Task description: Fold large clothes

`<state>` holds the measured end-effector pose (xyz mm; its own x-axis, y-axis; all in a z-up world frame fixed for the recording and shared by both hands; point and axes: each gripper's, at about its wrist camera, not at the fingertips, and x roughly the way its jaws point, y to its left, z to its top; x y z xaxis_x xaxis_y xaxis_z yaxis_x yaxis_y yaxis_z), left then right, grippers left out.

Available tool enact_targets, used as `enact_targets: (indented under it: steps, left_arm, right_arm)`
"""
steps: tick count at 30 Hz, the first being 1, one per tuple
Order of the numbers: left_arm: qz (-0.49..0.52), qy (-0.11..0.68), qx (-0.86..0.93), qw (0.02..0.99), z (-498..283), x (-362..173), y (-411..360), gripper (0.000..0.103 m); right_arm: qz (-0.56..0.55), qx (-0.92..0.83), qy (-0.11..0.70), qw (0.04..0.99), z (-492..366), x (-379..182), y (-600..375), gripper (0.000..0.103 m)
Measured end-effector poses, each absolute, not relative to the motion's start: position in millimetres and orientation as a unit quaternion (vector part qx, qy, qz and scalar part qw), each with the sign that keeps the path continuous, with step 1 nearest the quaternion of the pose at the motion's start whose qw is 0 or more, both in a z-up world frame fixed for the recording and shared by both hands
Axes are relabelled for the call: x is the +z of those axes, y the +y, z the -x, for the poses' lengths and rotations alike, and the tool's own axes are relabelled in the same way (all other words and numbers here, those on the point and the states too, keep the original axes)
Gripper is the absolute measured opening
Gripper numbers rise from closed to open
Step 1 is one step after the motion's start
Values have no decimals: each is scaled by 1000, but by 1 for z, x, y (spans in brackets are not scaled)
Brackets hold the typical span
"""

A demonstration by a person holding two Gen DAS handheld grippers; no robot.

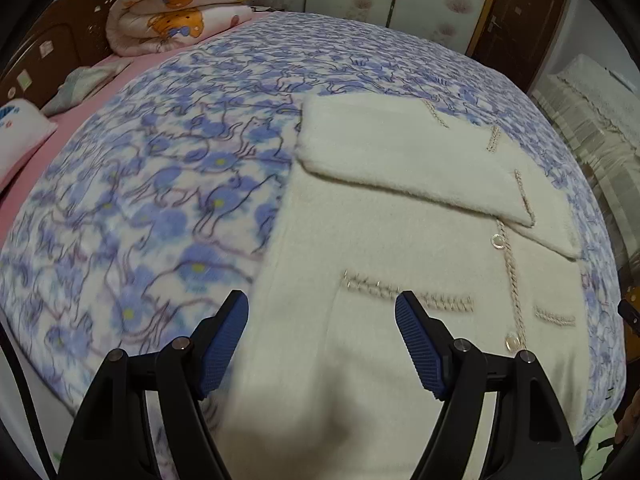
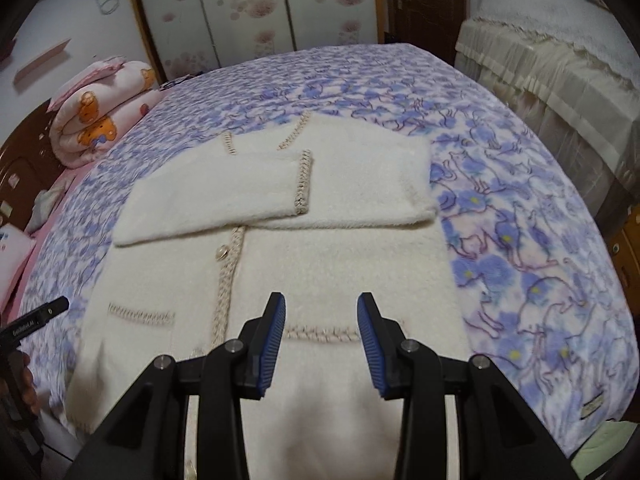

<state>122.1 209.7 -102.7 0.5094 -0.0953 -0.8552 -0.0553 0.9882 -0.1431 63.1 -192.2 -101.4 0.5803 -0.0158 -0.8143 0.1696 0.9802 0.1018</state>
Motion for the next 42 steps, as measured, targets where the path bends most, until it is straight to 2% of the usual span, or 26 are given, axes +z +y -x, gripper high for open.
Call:
enact_targets:
  steps: [7,14,17,26,35,37,42]
  left_arm:
    - [85,495,-1,865,-64,-105,231,75]
    - [94,518,-4,850,-28,-141,243,75]
    - [96,528,-3,844,-21,-159,249,75]
    - [14,526,-17,851,-20,-175,237,75]
    - [15,526,-40,849,-24,-173,221,75]
    - [12,529,-40,847,-24,-175,217,79]
    - [33,541,-38,840,-29,-183,219,79]
  right_arm:
    - [-83,-43,443,892,-16,-84,-199,38]
    - [-89,-38,463,881,12,-106,-206,44]
    - [-87,-39,476,874,20,-120,-209,44]
    - [-84,-48,521,848,24,-145,-232,44]
    - [-96,-66,554,824,35,-167,-258,44]
    - [-91,-60,558,822,35,-167,-261,44]
    - [-99,-52,571,813,40,-175,-270,44]
